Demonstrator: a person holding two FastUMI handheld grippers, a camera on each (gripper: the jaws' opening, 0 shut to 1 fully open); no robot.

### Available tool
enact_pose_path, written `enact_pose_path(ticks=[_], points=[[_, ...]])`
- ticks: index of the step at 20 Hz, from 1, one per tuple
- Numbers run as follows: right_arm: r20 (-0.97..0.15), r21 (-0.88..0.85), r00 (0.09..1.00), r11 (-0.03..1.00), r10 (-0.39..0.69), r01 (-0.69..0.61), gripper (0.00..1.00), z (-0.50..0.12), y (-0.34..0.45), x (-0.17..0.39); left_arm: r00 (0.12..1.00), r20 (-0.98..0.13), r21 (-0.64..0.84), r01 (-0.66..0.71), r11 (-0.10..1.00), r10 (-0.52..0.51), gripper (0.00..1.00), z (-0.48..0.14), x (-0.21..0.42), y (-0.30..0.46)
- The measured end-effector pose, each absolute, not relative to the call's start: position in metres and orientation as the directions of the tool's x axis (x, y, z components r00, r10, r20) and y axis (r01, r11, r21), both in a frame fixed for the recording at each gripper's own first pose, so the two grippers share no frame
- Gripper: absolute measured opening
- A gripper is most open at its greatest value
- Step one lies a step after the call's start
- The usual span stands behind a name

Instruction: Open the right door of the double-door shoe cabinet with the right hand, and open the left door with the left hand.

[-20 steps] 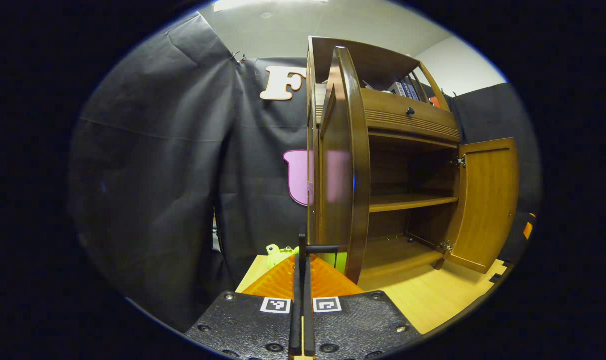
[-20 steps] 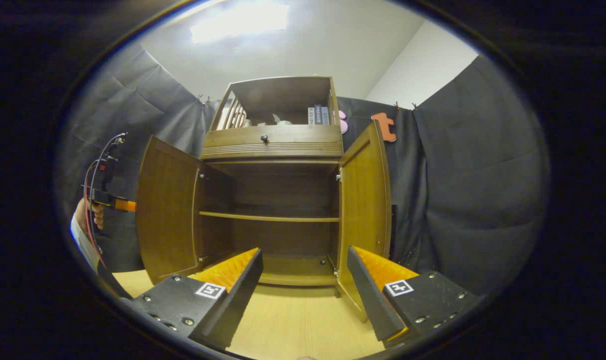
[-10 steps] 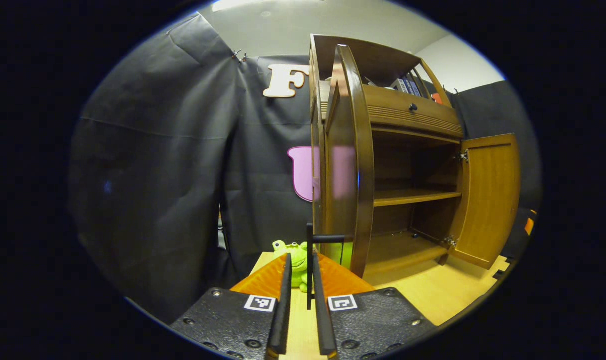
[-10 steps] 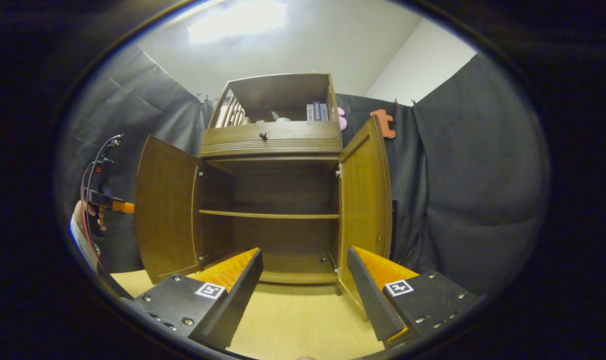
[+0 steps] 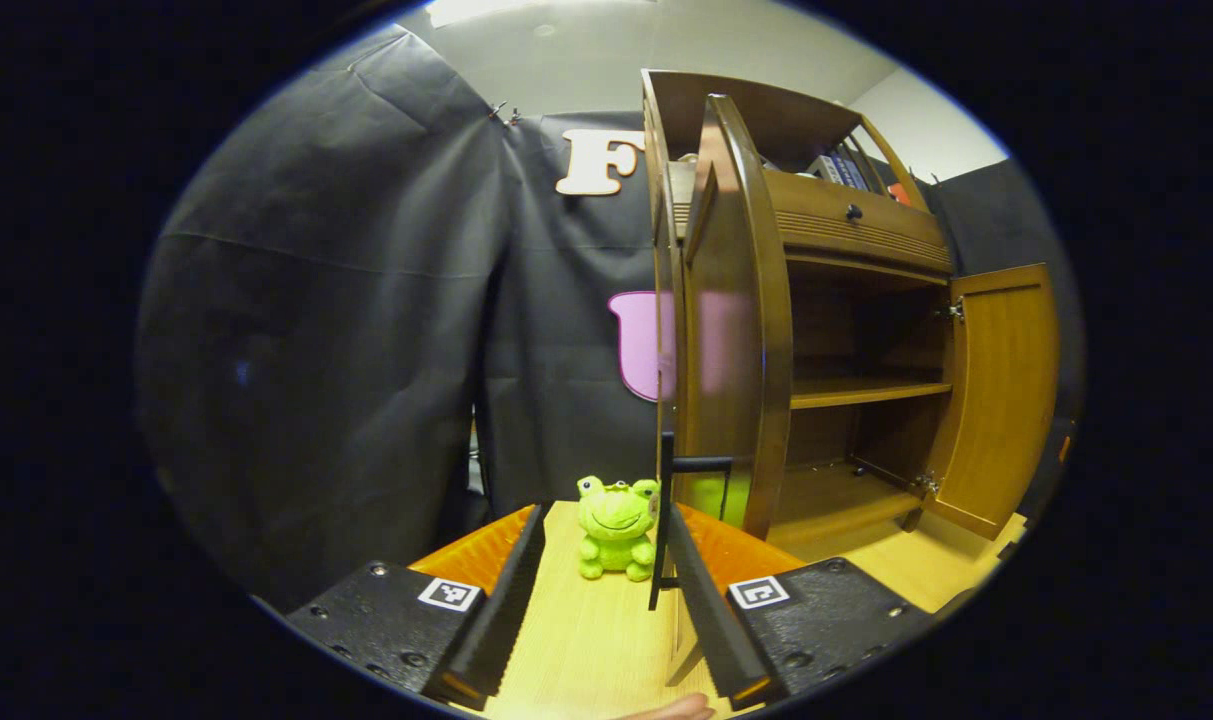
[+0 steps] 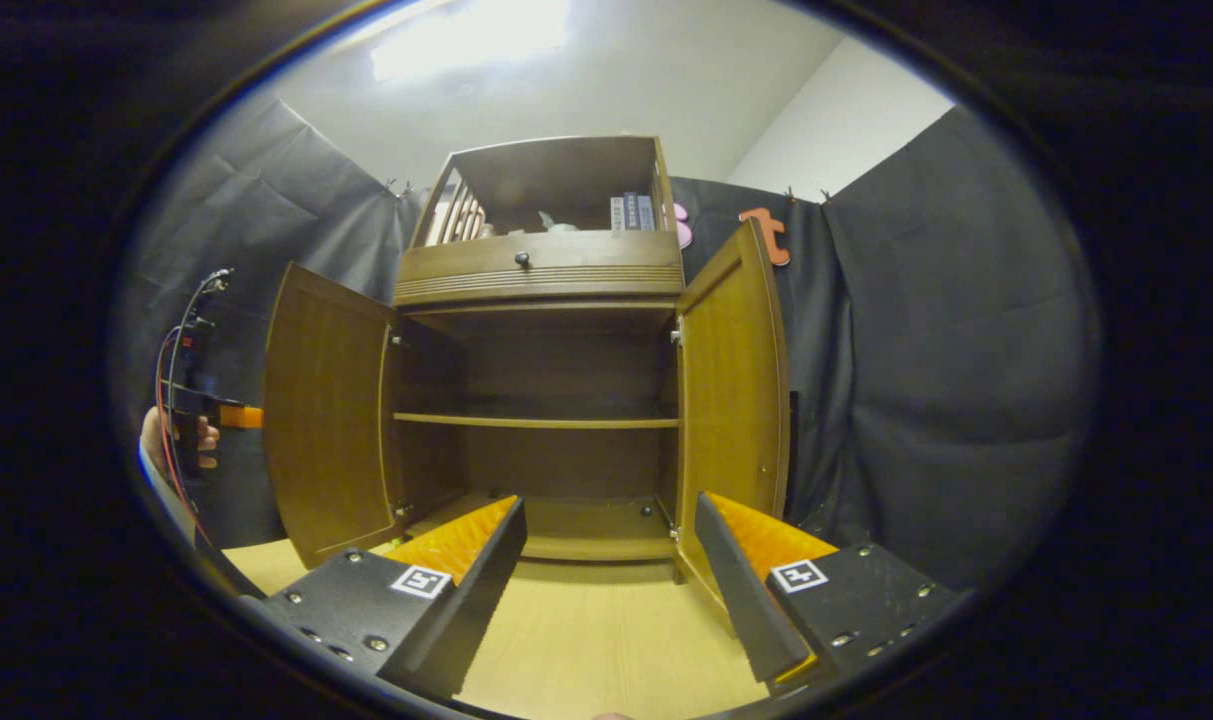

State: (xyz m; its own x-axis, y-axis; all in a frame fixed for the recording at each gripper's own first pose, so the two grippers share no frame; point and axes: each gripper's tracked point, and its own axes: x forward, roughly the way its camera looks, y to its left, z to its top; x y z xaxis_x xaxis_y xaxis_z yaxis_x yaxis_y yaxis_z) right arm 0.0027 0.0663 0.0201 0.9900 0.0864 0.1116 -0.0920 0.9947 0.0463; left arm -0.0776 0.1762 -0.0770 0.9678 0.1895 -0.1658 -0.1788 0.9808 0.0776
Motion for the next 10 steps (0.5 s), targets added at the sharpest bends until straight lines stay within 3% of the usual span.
enact_pose_path(ticks=[1, 10], points=[[0.111, 0.041, 0.990, 0.995, 0.085, -0.090, 1.00, 0.024, 0.067, 0.003, 0.963, -0.168, 0.086, -0.200, 0.976, 0.212, 0.84, -0.077, -0.082, 0.178], [0.084, 0.036, 0.995, 0.997, 0.063, -0.066, 1.00, 0.030, 0.057, 0.014, 0.954, -0.172, 0.080, -0.235, 0.969, 0.246, 0.92, -0.068, -0.124, 0.156]])
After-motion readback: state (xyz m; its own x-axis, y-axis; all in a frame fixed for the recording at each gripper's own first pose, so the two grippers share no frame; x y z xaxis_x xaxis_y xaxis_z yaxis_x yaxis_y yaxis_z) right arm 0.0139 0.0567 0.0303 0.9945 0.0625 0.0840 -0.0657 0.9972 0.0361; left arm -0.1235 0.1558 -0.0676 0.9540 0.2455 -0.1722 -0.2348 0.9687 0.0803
